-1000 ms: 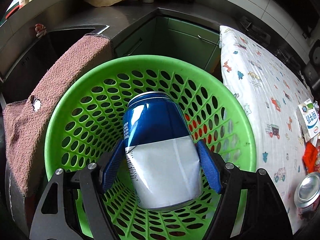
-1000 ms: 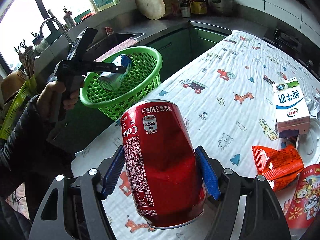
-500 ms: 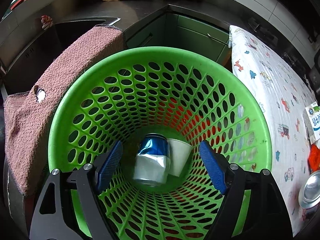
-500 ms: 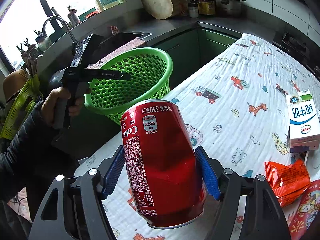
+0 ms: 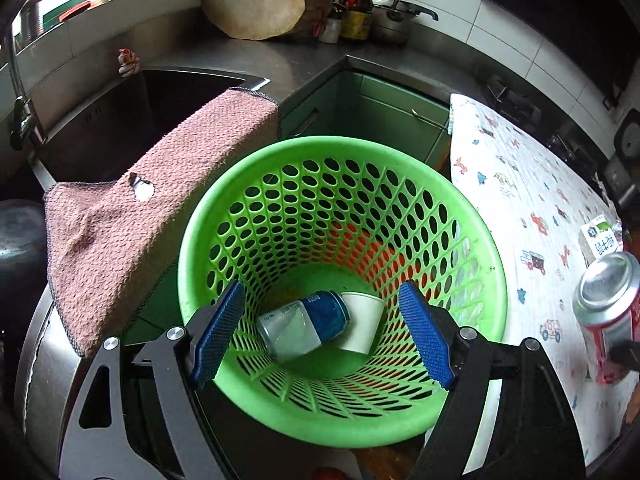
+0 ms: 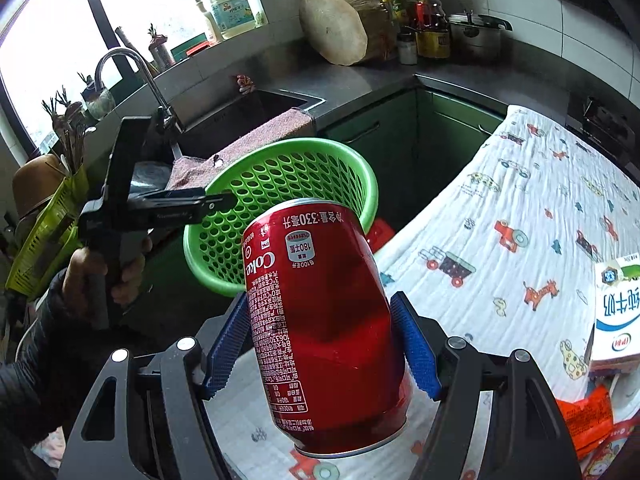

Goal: Collect trash
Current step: 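Drop the red Coca-Cola can into the green basket with the right tool, then move both tools back toward the remaining trash on the table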

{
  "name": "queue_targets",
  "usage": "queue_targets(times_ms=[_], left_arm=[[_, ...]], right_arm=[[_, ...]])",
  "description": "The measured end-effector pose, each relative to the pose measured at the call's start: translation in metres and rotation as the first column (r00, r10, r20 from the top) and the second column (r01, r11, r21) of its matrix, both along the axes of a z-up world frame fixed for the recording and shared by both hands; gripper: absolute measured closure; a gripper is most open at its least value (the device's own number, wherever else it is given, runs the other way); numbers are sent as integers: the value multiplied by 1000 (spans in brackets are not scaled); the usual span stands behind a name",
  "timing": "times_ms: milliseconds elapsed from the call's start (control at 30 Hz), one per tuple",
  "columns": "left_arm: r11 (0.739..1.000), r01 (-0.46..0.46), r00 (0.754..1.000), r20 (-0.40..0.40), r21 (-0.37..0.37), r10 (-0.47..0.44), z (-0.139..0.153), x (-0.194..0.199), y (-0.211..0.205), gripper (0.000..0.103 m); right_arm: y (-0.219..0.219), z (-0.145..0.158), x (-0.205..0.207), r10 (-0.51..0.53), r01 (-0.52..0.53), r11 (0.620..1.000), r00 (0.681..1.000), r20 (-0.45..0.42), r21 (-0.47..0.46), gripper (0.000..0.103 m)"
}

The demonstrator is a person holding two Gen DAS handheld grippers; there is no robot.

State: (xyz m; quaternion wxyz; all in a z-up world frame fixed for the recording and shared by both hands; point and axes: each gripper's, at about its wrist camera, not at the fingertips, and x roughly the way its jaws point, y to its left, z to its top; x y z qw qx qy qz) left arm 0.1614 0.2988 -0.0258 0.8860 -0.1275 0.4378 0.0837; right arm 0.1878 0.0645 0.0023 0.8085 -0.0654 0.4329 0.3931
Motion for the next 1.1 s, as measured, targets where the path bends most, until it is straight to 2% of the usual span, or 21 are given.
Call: queue_targets(times_ms=[200, 333, 633, 800, 867, 1100], left_arm=[[999, -45, 999, 32, 12, 45, 8, -31, 9, 24], [997, -68, 997, 37, 27, 67, 7, -48, 13, 24], [995, -100, 994, 35, -5, 100, -1, -67, 21, 24], [995, -100, 994, 30, -14, 101, -4, -71, 21, 24], [995, -98, 995, 30, -15, 98, -4, -72, 21, 24], [997, -75, 996, 42, -17, 75, -1, -70, 11, 24]], right_arm=[[54, 4, 21, 40, -40, 999, 999, 27, 5, 34], [90, -5, 34, 65, -64, 998, 997, 29, -20, 34], [146, -30, 55, 64, -63, 997, 998, 20, -54, 34], [155, -38, 62, 49, -47, 997, 998, 34, -68, 28], [153, -35, 61, 49, -46, 997, 998, 39, -57, 21], [125, -21, 35, 59, -54, 997, 994, 87, -54, 17]])
